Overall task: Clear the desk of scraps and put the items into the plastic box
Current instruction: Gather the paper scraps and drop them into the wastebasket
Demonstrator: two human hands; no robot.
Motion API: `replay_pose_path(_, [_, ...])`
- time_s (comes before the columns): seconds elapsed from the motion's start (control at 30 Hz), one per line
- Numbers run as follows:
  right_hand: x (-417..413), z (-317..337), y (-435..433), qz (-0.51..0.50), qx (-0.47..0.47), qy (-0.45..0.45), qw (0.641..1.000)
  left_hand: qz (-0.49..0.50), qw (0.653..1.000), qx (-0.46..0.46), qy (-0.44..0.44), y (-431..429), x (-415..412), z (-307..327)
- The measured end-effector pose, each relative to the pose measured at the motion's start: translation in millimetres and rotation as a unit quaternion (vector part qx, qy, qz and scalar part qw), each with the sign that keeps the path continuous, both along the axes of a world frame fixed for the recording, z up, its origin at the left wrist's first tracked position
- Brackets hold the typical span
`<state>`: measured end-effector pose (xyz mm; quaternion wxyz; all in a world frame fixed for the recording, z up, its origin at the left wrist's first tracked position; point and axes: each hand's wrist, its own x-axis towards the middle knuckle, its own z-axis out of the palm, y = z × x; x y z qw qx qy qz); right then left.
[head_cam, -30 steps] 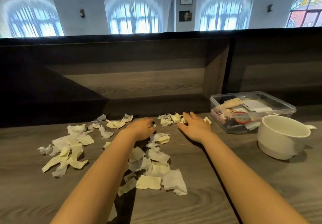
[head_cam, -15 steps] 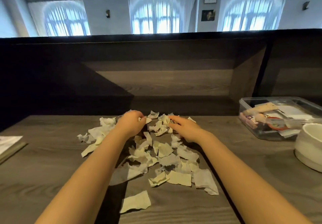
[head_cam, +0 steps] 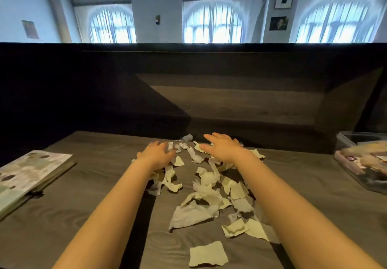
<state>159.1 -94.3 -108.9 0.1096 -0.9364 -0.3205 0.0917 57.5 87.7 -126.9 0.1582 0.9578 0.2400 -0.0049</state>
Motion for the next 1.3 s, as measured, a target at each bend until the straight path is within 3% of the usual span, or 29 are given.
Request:
replay_pose_path(0.13, [-3.8, -2.3, 17.4, 0.061, -0.055, 0.017, 0.997, -0.051, 0.999, 0.01, -0.007, -9.0, -2.1, -2.6])
replay_pose_path(0.43, [-3.4, -5.6, 0.1, 0.029, 0.071, 0.0, 0.997, -0.075, 0.972, -0.155, -0.162, -5.9, -7.7, -0.4])
replay_pose_path(0.57, [-2.1, 1.8, 19.8, 0.029, 0.087, -0.031, 0.995, -0.045, 0.957, -0.158, -0.237, 20.2, -16.8, -0.7])
replay_pose_path(0.77, [3.9, 7.1, 82.6, 0.073, -0.008, -0.015, 0.997, -0.062, 0.959, -0.206, -0.183, 38.6, -30.4, -23.4])
replay_pose_path(0.87, [6.5, 0.5, 92.7, 0.074, -0.048, 0.017, 0.996, -0.071, 0.974, -0.17, -0.133, 38.2, -27.7, -24.0])
replay_pose_path(1.0, [1.0, -6.7, 73.8, 0.056, -0.017, 0.034, 0.998, -0.116, 0.991, -0.051, -0.046, 25.2, -28.7, -19.9])
replay_pose_path(1.2, [-16.9, -6.3, 20.3, 0.031, 0.012, 0.053, 0.998, -0.139, 0.989, -0.038, -0.039, -11.7, -43.1, -19.4])
replay_pose_path(1.3, [-30.2, -0.9, -3.4, 0.027, 0.008, 0.048, 0.998, -0.135, 0.985, -0.092, -0.062, -26.8, -52.6, -19.7])
